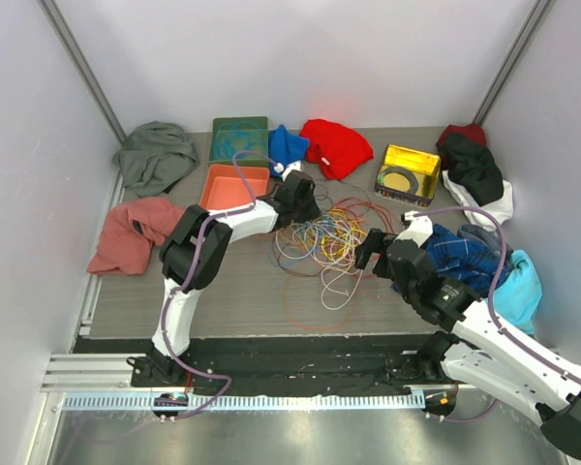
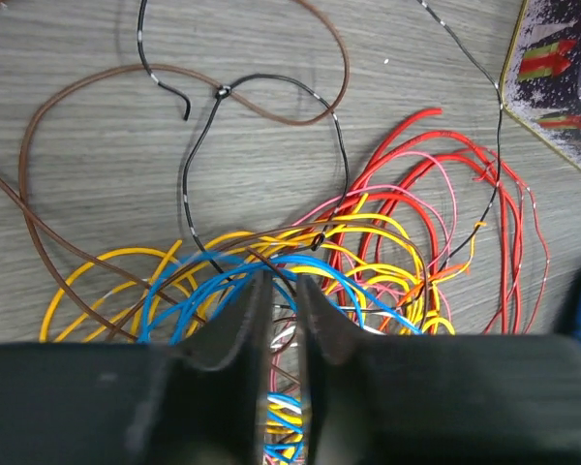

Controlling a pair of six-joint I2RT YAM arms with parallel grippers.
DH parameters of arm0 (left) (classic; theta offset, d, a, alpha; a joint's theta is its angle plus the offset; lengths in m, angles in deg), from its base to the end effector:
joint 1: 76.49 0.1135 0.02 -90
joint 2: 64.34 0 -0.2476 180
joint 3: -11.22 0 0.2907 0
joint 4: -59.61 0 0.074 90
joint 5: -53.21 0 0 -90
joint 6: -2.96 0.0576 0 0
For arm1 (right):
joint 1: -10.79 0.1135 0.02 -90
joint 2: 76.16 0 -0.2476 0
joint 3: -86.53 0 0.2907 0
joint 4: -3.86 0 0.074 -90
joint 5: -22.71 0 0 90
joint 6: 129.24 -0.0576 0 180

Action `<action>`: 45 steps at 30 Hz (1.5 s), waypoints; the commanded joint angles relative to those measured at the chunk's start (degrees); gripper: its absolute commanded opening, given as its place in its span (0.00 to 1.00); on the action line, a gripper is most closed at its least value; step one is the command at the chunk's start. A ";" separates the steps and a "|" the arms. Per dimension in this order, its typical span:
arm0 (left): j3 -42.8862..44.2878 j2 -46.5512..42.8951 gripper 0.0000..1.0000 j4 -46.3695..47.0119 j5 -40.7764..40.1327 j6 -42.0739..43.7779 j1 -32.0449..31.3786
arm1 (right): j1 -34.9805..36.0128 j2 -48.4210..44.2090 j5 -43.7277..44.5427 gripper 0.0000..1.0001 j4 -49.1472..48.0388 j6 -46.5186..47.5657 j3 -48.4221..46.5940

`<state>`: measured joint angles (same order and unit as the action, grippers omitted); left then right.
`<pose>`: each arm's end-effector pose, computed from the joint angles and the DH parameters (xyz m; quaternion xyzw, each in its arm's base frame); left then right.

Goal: Untangle the cables

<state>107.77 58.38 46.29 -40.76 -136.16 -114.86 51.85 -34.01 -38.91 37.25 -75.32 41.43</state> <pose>0.4072 -0.3173 0.1100 -0.0994 0.8985 -0.2722 0.3297 0.1946 0.1332 0.2315 0.0851 0.8460 0.1339 0.5091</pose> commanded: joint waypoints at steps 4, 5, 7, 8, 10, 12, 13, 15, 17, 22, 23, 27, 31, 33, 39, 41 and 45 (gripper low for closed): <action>-4.30 -9.15 0.00 3.08 -0.42 2.54 -0.30 | -0.10 0.48 0.89 0.97 -1.52 0.39 -1.35; -4.92 -11.51 0.00 3.08 -0.43 2.80 -0.30 | -0.19 0.39 0.80 0.97 -1.70 0.39 -1.35; -6.23 -13.72 0.00 3.08 -0.60 3.51 -0.39 | -0.19 -0.05 0.62 0.97 -1.70 0.22 -1.26; -7.46 -15.12 0.00 3.08 -0.78 3.77 -0.48 | -0.10 -0.31 0.62 0.97 -1.70 0.22 -1.26; -8.79 -18.73 0.00 2.91 -1.22 4.47 -0.65 | -0.10 -0.84 0.62 0.97 -1.53 0.04 -1.26; -10.54 -22.67 0.00 2.55 -1.48 4.74 -1.09 | -0.19 -1.28 0.53 0.97 -1.44 -0.14 -1.26; -10.98 -24.00 0.00 2.38 -1.74 5.17 -1.27 | -0.10 -1.80 0.62 0.97 -1.44 -0.22 -1.26; -12.30 -27.86 0.00 1.68 -2.71 5.88 -2.06 | -0.10 -2.07 0.62 0.97 -1.44 -0.40 -1.00; -13.10 -29.81 0.00 -0.07 -3.41 6.67 -3.20 | -0.19 -2.07 0.62 0.97 -1.96 -0.49 -0.65; -15.55 -34.81 0.11 -4.12 -4.91 6.67 -5.22 | -0.19 3.09 2.12 0.99 -6.09 -0.32 -0.82; -16.43 -35.70 0.13 -4.30 -5.26 6.85 -5.83 | -0.28 6.85 2.38 0.99 -7.75 -0.05 -1.43; -20.56 -41.58 0.34 -5.88 -6.67 6.50 -6.28 | -2.03 18.03 2.12 0.93 -10.92 -0.31 -4.86; -24.08 -47.12 0.63 -8.43 -7.46 6.41 -6.37 | -3.88 25.95 0.71 0.83 -15.05 0.04 -9.07; -25.84 -50.19 0.71 -9.66 -7.81 6.41 -6.37 | -3.97 29.63 1.41 0.80 -16.63 1.09 -10.75; -29.53 -55.82 0.84 -11.60 -10.45 6.41 -6.37 | -4.58 37.46 2.12 0.54 -17.87 3.29 -17.25; -30.58 -56.71 0.84 -11.60 -10.45 6.41 -6.37 | -5.19 39.23 1.94 0.50 -17.78 3.47 -18.05; -31.81 -58.02 0.84 -11.77 -10.45 6.32 -6.37 | -6.08 41.61 1.68 0.48 -17.26 3.29 -18.67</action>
<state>77.17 2.10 34.93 -49.83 -130.08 -121.22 46.80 6.62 -38.65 21.38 -72.56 24.60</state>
